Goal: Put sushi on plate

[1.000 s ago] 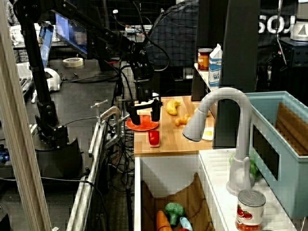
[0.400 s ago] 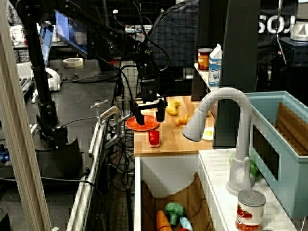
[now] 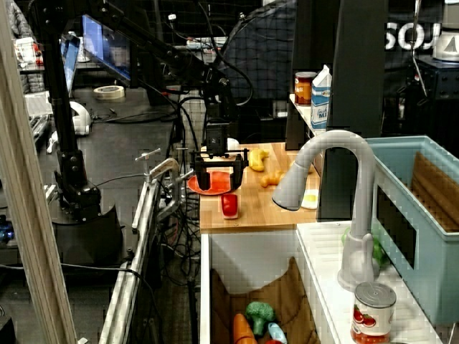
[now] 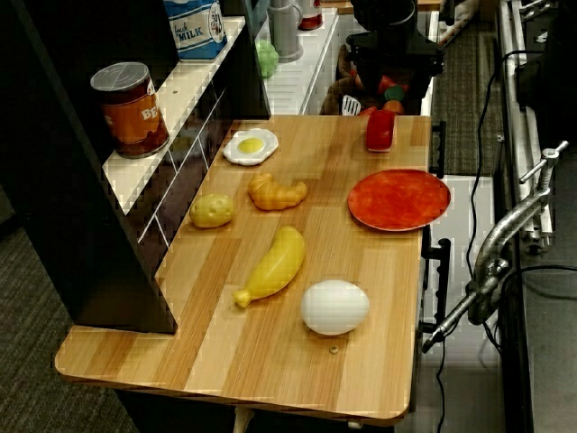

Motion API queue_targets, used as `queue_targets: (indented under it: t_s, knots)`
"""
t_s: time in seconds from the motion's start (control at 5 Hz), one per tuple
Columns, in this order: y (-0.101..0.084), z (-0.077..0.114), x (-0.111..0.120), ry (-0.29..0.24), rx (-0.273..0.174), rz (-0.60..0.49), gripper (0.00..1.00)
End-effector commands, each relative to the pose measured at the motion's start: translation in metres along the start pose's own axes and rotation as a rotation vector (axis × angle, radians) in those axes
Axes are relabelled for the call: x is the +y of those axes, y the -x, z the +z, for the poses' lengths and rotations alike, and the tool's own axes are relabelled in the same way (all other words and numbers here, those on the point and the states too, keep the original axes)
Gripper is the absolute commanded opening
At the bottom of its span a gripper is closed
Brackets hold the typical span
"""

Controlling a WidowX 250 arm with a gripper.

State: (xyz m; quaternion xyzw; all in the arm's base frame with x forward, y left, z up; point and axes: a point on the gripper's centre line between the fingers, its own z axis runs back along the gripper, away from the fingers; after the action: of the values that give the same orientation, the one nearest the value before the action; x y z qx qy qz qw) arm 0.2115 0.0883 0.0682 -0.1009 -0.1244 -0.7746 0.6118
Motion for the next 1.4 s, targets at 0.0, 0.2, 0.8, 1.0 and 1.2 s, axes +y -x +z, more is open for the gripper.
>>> queue_targets:
  t_s: [0.0, 0.2, 0.8, 1.0, 1.2]
  knots:
    - [0.004, 0.003, 0.007, -0.019, 0.077, 0.053, 1.00]
    - [0.009, -0.006, 0.018, -0.006, 0.092, 0.213, 1.00]
    - [0.006, -0.016, 0.012, 0.001, 0.171, 0.166, 1.00]
    - [0.007, -0.016, 0.011, 0.012, 0.186, 0.161, 1.00]
    - [0.012, -0.017, 0.007, 0.011, 0.214, 0.165, 1.00]
